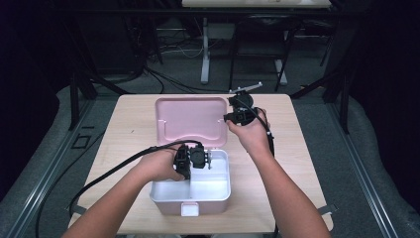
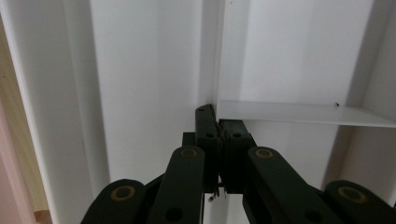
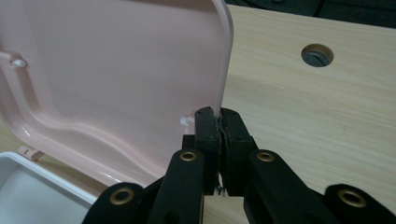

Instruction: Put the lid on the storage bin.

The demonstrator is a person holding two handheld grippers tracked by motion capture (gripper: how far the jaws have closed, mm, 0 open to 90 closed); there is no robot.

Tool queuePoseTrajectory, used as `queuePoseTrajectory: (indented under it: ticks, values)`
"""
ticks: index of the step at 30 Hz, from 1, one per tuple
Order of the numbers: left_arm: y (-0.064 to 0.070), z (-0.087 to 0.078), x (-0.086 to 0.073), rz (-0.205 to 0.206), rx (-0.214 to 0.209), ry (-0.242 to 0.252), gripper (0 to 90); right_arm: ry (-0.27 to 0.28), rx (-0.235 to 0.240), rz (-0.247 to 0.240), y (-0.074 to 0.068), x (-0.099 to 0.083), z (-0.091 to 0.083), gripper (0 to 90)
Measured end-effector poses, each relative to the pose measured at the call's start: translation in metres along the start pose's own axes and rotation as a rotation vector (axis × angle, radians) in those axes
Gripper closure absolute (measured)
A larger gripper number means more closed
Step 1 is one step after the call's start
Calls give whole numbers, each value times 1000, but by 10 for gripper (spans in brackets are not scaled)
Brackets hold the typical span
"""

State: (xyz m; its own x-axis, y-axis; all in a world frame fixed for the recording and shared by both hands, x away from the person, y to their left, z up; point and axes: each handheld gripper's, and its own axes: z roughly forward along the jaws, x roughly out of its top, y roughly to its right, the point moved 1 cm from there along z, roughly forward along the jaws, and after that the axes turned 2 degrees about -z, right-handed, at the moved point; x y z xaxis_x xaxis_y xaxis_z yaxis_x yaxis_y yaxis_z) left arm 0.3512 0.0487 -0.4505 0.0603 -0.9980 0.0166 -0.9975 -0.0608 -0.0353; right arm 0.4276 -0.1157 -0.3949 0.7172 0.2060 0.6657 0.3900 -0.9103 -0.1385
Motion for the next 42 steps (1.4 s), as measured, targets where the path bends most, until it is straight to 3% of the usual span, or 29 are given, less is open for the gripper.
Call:
queuePoseTrajectory:
  ticks: [5,6,14,17,19,22,28,30,32,33,35,42]
  values:
    - [0,0,0,0,0,0,880,37,-15,-31,-5,-6,-10,877]
    - [0,0,0,-2,0,2,880,35,4,-34,-5,-7,-12,877]
    - [3,-1,-1,-7,29,1,869,47,-17,-43,-10,-10,-18,878]
    - [3,-1,-1,-19,38,0,851,46,-25,-44,-10,-10,-19,878]
    - [4,-1,-2,-29,43,-5,788,45,-25,-41,-10,-10,-19,878]
    - [5,-5,-6,-36,46,5,769,46,-23,-41,-10,-10,-19,878]
    - [8,-22,-17,-62,54,75,713,51,-24,-43,-11,-12,-20,878]
    - [6,-25,-24,-95,47,122,689,55,-24,-45,-11,-12,-21,878]
    - [3,-27,-31,-132,86,125,688,58,-26,-46,-12,-13,-21,878]
    - [2,-29,-34,-152,83,144,686,62,-26,-45,-12,-13,-22,878]
    - [-1,-33,-42,-204,69,195,680,65,-24,-46,-12,-14,-22,878]
    - [-8,-38,-67,-374,126,312,632,75,-32,-57,-14,-16,-24,878]
